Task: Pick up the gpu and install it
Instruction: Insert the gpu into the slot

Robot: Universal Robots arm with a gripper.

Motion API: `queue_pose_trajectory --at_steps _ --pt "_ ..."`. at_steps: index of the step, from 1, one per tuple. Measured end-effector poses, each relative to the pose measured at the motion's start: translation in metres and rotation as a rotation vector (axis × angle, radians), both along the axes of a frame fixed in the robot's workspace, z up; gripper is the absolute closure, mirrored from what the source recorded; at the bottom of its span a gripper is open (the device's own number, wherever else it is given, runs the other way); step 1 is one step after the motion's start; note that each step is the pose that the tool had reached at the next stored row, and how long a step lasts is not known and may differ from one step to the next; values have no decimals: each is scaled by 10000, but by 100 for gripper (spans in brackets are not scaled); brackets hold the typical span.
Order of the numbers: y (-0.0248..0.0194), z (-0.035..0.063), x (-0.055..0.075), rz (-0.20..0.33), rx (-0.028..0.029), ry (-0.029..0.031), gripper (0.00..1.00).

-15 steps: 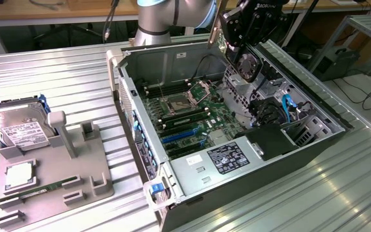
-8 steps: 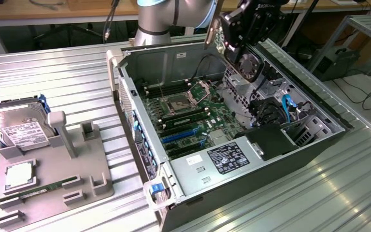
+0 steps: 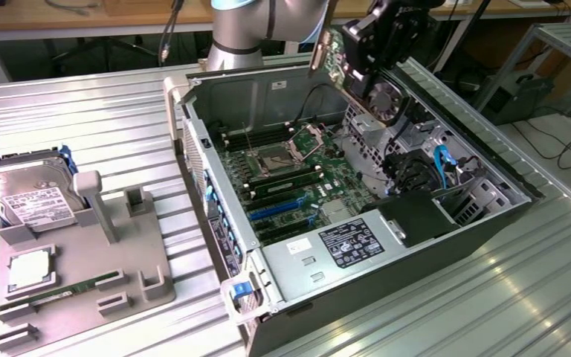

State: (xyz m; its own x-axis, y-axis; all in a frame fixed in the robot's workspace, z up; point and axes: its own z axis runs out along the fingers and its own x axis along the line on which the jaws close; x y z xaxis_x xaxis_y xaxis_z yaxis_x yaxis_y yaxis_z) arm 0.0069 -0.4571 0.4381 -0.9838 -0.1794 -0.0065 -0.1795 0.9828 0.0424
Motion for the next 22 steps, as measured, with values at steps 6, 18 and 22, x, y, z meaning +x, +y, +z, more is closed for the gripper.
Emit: queue_pose_trajectory --at_steps 6,18,22 --pt "0 0 0 1326 1 -1 72" --pt "0 0 0 2984 1 0 72" --pt "0 0 0 3485 1 -1 72"
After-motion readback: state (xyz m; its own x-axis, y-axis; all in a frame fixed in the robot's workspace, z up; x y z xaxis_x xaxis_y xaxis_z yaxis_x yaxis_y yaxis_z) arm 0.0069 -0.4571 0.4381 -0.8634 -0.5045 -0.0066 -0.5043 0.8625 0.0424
